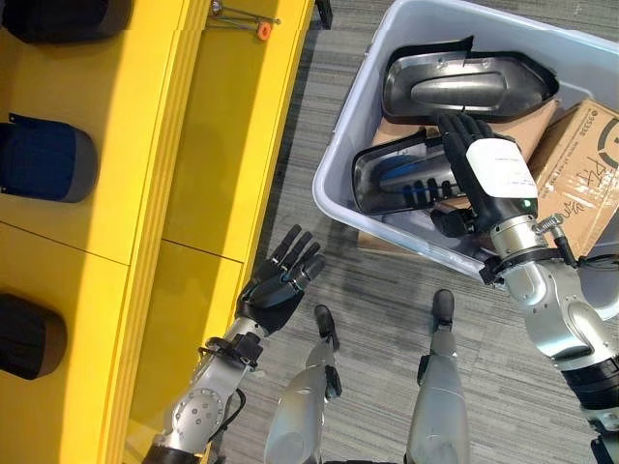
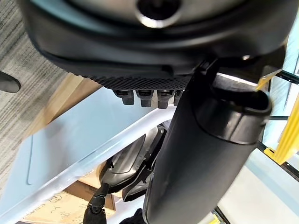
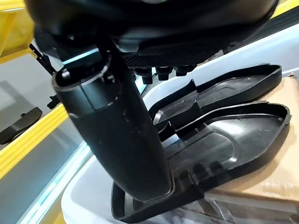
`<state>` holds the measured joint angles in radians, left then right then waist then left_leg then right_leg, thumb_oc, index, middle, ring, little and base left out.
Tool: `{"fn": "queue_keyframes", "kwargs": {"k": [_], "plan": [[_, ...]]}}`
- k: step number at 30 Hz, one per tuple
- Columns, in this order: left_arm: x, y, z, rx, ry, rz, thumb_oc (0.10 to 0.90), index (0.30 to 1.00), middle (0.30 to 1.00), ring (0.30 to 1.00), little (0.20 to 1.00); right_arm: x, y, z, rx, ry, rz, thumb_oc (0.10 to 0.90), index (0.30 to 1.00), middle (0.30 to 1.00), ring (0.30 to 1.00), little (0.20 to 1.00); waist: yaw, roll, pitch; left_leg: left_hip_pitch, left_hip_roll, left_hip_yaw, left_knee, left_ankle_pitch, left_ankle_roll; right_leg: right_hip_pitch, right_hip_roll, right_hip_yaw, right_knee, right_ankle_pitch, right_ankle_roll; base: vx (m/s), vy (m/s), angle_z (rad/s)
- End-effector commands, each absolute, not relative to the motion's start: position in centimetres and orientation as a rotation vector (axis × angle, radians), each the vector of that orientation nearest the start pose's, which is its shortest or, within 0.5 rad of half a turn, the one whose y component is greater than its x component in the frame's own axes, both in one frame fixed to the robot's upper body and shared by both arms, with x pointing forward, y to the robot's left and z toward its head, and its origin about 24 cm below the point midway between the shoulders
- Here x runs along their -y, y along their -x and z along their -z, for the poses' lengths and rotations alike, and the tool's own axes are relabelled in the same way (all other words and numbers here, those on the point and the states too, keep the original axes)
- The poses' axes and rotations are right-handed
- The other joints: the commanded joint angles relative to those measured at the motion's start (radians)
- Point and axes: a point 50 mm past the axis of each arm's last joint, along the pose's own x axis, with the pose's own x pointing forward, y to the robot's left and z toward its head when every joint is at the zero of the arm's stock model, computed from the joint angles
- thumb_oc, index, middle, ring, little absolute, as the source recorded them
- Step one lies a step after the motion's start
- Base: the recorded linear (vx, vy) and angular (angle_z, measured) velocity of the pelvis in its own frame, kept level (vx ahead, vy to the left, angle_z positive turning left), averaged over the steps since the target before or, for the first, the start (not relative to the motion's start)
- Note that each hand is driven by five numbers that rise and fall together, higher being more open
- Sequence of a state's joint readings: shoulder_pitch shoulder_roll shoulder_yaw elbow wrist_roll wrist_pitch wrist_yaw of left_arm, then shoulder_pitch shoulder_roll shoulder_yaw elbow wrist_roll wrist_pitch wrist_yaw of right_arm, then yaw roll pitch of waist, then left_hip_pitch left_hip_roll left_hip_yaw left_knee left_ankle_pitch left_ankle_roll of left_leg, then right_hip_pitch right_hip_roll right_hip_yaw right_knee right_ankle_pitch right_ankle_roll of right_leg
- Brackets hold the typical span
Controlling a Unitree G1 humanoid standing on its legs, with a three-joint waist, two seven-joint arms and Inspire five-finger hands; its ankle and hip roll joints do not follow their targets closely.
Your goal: Move parts from the plastic box to the shelf.
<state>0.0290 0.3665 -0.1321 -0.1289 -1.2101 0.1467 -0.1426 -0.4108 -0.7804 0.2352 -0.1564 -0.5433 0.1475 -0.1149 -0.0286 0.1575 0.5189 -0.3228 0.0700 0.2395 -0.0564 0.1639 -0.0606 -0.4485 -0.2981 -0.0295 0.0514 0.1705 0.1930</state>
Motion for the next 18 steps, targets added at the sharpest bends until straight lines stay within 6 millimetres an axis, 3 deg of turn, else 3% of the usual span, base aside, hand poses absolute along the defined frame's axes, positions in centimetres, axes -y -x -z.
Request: {"fn": "queue_keyframes", "kwargs": {"k": [1,13,18], "plan": [[-15.9,-23.3,-9.4,0.081,0.879,0.451,0.900,1.000,1.000,1.000,1.000,16.9,-27.8,-25.4,0.868,1.298,0.146,0.900,1.000,1.000,1.000,1.000,-0.021,0.046,0.001,-0.061,-0.033,-0.028,0.097,-0.084,0.014,-0.045,0.067,-0.058,0.171,-0.165,-0.081,-0.07,-0.004,-0.04],[-15.6,-23.7,-9.4,0.094,0.870,0.448,0.900,1.000,1.000,1.000,1.000,16.5,-28.4,-24.0,0.911,1.326,0.160,0.900,1.000,1.000,1.000,1.000,-0.020,0.062,0.001,-0.144,-0.035,-0.029,0.107,-0.070,0.011,-0.142,0.075,-0.047,0.193,-0.158,-0.084,-0.06,-0.008,-0.03],[-15.6,-24.0,-9.4,0.113,0.862,0.443,0.900,1.000,1.000,1.000,1.000,16.7,-29.7,-23.9,0.875,1.299,0.168,0.900,1.000,1.000,1.000,1.000,-0.009,0.074,0.001,-0.194,-0.041,-0.031,0.122,-0.065,0.009,-0.194,0.080,-0.044,0.209,-0.157,-0.090,-0.07,0.001,-0.02]]}}
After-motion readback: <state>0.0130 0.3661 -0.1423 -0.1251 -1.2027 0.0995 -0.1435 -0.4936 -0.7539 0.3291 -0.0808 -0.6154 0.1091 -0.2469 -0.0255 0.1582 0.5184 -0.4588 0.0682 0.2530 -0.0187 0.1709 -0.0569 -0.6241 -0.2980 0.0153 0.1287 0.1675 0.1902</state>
